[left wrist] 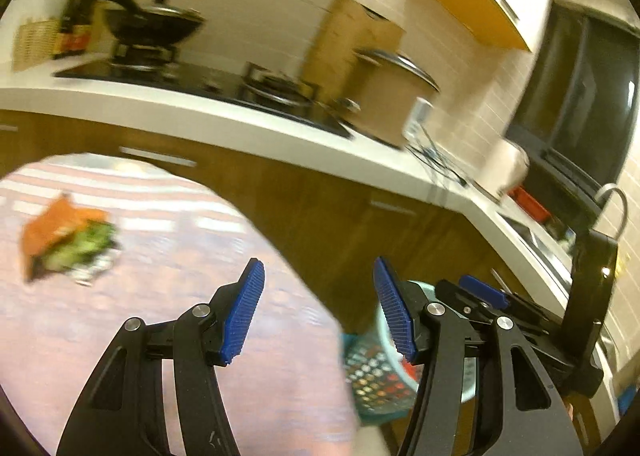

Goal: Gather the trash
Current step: 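Move both tools back toward the remaining items on the table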

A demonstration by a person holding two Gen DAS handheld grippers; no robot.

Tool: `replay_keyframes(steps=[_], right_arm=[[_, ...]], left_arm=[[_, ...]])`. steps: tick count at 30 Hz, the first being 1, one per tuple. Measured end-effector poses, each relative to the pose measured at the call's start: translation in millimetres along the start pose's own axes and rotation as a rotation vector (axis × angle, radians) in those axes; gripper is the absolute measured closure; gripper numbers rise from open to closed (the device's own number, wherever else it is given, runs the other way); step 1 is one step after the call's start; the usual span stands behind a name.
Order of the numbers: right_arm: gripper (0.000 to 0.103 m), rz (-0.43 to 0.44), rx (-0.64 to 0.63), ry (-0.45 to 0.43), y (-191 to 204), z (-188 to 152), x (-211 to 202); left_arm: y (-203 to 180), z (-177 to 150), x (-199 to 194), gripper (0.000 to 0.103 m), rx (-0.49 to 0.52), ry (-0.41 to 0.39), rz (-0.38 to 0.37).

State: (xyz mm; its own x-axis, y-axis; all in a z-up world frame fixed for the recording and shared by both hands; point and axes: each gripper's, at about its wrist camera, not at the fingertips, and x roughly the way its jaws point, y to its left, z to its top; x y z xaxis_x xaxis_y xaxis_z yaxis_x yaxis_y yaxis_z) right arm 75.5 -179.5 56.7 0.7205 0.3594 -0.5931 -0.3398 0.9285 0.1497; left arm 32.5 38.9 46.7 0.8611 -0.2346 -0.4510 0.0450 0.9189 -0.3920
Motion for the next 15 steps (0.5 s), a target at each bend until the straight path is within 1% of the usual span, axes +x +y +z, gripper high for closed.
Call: replay_keyframes(steps=[3,6,12,14,15], right_arm=[[0.050,0.038,-0.036,-0.011,28.5,8.3,6.8],[0.050,0.073,-0.061,-0.020,52.2,15.2,14.0],[0.050,0.144,-0.100,-0.041,98.8,30.4,36.1],[0.050,0.160,-0.109,-0.043,110.7,33.6,45.9],[0.050,0.162,-0.114,-0.042,117.5,35.1,52.1]], left_arm=[[29.4,8.7,-21.1,0.047,-0.033,-0.041,0.061],[55.8,15.1,-35.9,0.047,-0.062,-0.064,0.116],[103.1,22.5,-51.5,0.047,-0.098,-0.080,0.213],[117.8,26.5,-51.9,0.037,-0.087,-0.073,0.264],[125.3,28.1,-51.5,0.035,-0.081,-0.070,0.291]])
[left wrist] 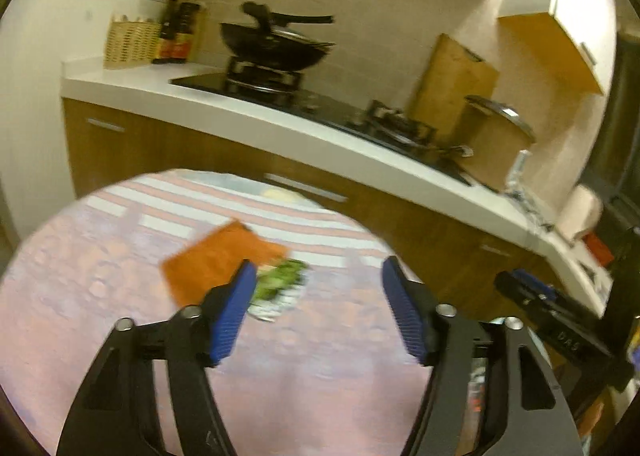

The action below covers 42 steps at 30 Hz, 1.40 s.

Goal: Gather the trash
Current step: 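Move both tools back toward the remaining items on the table, then grasp the orange snack bag with left tool while right tool grasps bok choy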

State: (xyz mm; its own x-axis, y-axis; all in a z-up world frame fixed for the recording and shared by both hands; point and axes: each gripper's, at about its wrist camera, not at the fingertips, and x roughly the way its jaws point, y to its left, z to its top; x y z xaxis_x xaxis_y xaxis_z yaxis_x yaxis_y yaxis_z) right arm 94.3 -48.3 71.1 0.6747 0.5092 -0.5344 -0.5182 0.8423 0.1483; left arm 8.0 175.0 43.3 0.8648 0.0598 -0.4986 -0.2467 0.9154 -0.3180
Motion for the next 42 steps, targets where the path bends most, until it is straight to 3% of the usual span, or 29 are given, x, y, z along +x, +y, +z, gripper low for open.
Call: replay_keyframes(steps=[5,11,17,26,29,33,42], right_arm=[[0.050,0.053,0.007,0.036,21.9,0.1,49.3],[0.050,0.093,-0.021,0.116,48.6,-16.5,104.6],[0.050,0.116,-0.022,0.153,50.9,-24.1,118.8],[0.049,0.111,-0.032,0.155,52.3,-25.6,116.9],[0.050,0.122,-0.052,0.145,56.2,-24.8,113.2],[0.050,0.146,-0.084,0.166,66.0,-21.9,113.1],[0.050,0.229,-0.152,0.175,103.9,6.9,112.3]], left_arm=[[32.9,9.0,33.5,0.032,0.041,0.050,0.117],[57.5,5.1,80.3,0.032,0.045,0.170,0.133],[75.9,-5.8,95.8,0.034,0.007,0.196,0.117],[63.4,-7.3,84.8,0.078,0.032,0.143,0.067],[63.7,-2.7,71.0,0.084,0.008,0.118,0.047],[64.8,2.0,46.1,0.084,-0.021,0.076,0.011],[108.1,-6.8,16.1,0.084,-0.171,-0.023,0.075]])
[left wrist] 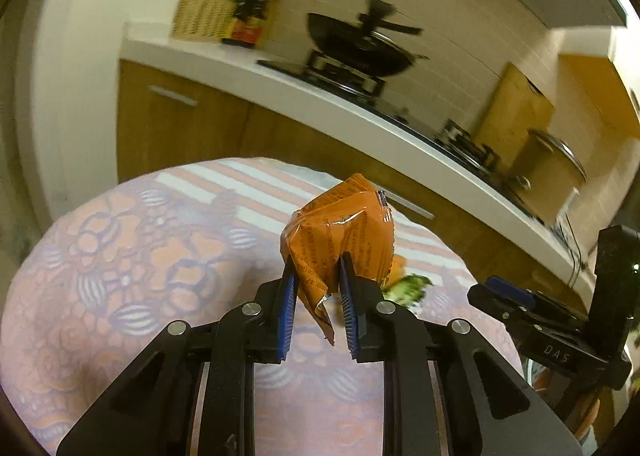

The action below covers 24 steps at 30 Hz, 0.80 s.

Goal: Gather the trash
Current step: 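Grasp the orange snack bag with left tool while right tool grasps bok choy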

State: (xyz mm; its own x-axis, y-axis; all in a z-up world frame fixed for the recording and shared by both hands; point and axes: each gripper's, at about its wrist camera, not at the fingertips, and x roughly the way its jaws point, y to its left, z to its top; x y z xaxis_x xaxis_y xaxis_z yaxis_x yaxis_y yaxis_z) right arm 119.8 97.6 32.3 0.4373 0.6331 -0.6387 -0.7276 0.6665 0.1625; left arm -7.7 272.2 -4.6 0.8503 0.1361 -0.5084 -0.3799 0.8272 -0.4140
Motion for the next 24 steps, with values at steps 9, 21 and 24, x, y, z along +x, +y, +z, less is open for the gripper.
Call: replay_keyframes(steps=[9,21,24], right_arm=[[0.050,0.030,0.033,0.092,-4.7,15.2,65.3],[0.075,0.232,-0.021,0.193,29.4,-18.4,41.3],[0.075,0.294,-0.033,0.211,41.3,-34.2,24.0]], left_arm=[[13.1,-7.2,9.7,0.084,-0.016,0.013,0.017],[26.7,-4.6,-3.6,0.084,-0.063,-0.039,0.061],[25.2,-4.0,-6.7,0.084,-0.053,-0.052,0.069]])
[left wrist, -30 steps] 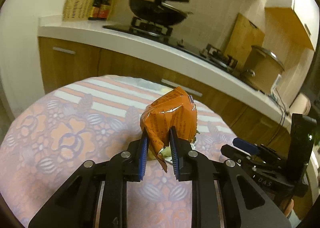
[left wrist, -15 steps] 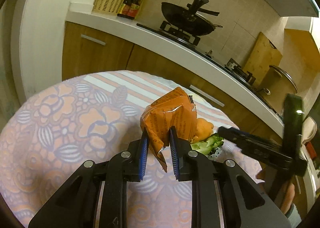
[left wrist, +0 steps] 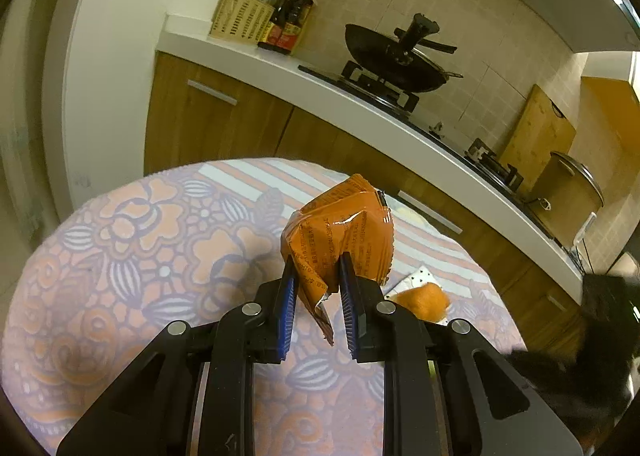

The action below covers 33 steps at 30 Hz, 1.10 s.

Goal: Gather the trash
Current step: 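Grasp the orange snack bag with left tool while right tool grasps bok choy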

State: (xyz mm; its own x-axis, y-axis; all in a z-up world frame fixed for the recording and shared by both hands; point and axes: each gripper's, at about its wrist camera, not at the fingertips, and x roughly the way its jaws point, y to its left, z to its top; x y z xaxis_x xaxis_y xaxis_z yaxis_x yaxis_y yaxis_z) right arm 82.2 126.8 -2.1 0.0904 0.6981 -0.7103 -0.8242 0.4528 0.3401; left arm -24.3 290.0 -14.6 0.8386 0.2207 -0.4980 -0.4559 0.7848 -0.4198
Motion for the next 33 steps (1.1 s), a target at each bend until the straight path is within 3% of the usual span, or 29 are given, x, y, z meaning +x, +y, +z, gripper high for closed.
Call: replay_keyframes(steps=[2,9,11,13,15,17,19,20,27,33], right_arm=[[0.075,0.027,-0.034,0.018,15.7,-12.0,-3.9],[0.074,-0.063,-0.065,0.001,25.2,-10.6,-3.6],[0.070,-0.070,-0.052,0.001,23.7,-5.4,3.4],[0.052,-0.104,-0.056,-0.002,23.7,0.2,13.1],[0.052,-0.130,-0.059,-0.001,22.5,5.4,26.3],[0.054,-0.166,-0.059,0.019,22.5,7.5,38.6],[0.078,-0.169,-0.058,0.047,22.3,7.6,46.6],[0.081,-0.168,-0.067,0.050,23.7,6.9,46.7],[0.083,-0.119,-0.157,0.009,49.2,-16.8,4.5],[0.083,-0.118,-0.144,-0.064,53.0,-43.2,-48.3]], left_arm=[[-0.6,0.3,-1.4,0.084,0.004,-0.005,0.001],[0.1,-1.1,-5.3,0.084,-0.001,-0.012,-0.014],[-0.6,-1.5,-6.2,0.084,0.000,-0.014,-0.018],[-1.0,-1.4,-6.7,0.084,0.000,-0.015,-0.021],[-1.5,-2.1,-7.3,0.084,0.001,-0.016,-0.024],[-1.8,-2.0,-7.9,0.084,0.002,-0.019,-0.026],[-1.5,-1.9,-8.2,0.084,0.000,-0.020,-0.031],[-2.1,-1.9,-8.6,0.084,-0.003,-0.017,-0.041],[-20.0,-4.4,-38.3,0.084,0.014,-0.025,-0.119],[-53.0,-6.7,-73.4,0.084,0.057,-0.053,-0.195]])
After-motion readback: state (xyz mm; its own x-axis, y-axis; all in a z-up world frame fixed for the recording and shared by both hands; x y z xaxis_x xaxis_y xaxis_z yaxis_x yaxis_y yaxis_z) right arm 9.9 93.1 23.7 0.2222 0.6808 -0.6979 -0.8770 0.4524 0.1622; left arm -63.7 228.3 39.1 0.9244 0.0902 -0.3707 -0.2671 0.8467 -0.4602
